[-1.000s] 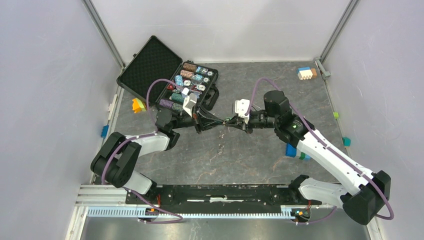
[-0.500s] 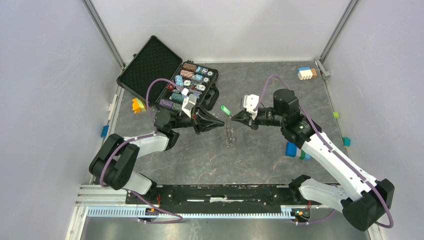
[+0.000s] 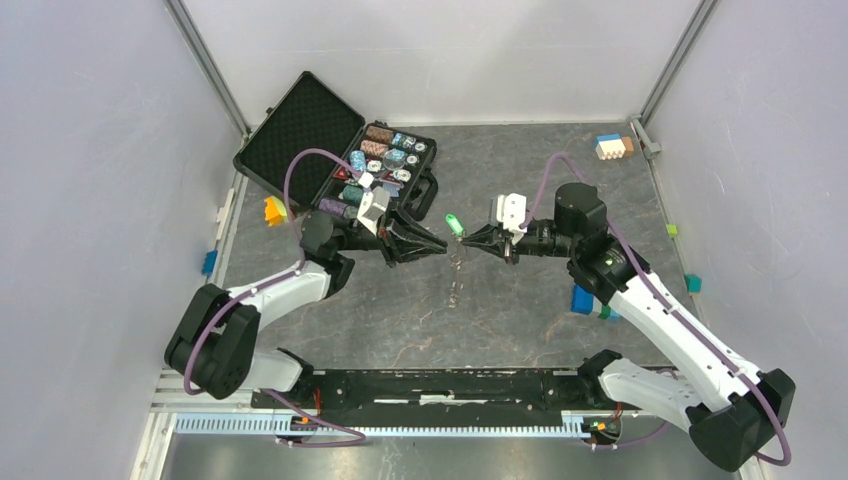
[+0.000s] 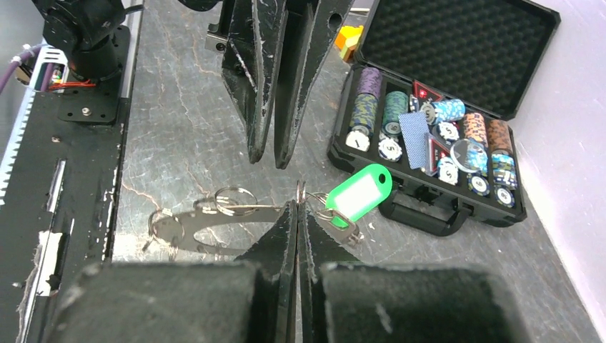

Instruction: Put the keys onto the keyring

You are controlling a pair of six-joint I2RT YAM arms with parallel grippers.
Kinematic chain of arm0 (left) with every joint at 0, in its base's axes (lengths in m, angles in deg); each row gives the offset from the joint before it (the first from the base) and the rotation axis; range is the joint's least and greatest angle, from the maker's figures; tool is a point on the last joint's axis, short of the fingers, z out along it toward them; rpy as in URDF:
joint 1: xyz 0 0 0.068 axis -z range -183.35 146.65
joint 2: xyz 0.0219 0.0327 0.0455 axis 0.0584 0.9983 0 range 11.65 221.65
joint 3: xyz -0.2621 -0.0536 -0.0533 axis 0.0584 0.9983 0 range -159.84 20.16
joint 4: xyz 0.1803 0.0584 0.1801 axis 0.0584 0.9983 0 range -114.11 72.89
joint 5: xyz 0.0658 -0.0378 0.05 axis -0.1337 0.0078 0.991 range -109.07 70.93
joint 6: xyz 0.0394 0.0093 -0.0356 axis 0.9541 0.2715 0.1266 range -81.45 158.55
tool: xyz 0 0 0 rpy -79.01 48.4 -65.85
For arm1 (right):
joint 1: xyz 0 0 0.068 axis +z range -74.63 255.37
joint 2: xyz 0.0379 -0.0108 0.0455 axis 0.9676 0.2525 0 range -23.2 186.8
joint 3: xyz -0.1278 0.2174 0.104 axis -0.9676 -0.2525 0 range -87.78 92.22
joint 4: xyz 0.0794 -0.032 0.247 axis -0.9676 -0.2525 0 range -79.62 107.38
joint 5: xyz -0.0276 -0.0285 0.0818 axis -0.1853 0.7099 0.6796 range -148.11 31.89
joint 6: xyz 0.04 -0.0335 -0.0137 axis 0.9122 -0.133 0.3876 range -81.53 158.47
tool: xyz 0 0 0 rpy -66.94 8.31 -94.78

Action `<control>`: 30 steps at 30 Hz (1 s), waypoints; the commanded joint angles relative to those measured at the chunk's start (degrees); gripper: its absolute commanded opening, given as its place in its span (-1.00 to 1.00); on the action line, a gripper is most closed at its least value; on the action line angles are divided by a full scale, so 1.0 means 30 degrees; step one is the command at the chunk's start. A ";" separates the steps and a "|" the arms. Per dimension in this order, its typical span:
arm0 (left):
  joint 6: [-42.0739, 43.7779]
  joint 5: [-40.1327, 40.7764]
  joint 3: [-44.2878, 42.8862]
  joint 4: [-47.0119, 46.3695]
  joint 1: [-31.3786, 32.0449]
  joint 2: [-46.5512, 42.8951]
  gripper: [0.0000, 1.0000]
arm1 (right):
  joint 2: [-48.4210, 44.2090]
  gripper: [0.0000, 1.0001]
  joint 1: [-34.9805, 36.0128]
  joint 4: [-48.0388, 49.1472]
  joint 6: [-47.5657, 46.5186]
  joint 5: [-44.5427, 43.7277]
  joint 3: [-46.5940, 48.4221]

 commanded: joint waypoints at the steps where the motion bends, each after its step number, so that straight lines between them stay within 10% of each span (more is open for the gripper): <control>1: 0.1148 -0.1944 -0.1105 -0.0203 0.0007 -0.0545 -0.53 | 0.0219 -1.00 0.0013 0.1491 0.0669 0.0976 0.0208; 8: 0.0975 -0.3475 -0.1466 -0.0253 0.0006 -0.0212 -0.44 | -0.0076 -1.00 0.0002 0.1119 0.0301 0.1141 -0.0177; 21: 0.4061 -0.3571 -0.2433 0.6380 -0.0105 -0.1967 0.40 | 0.0362 -1.00 0.0028 0.0603 0.0232 0.2248 0.0571; 30: 0.4858 -0.3279 -0.3678 0.8141 -0.0089 -0.1258 0.15 | 0.1148 -1.00 0.0032 0.0945 0.0319 0.3289 0.0815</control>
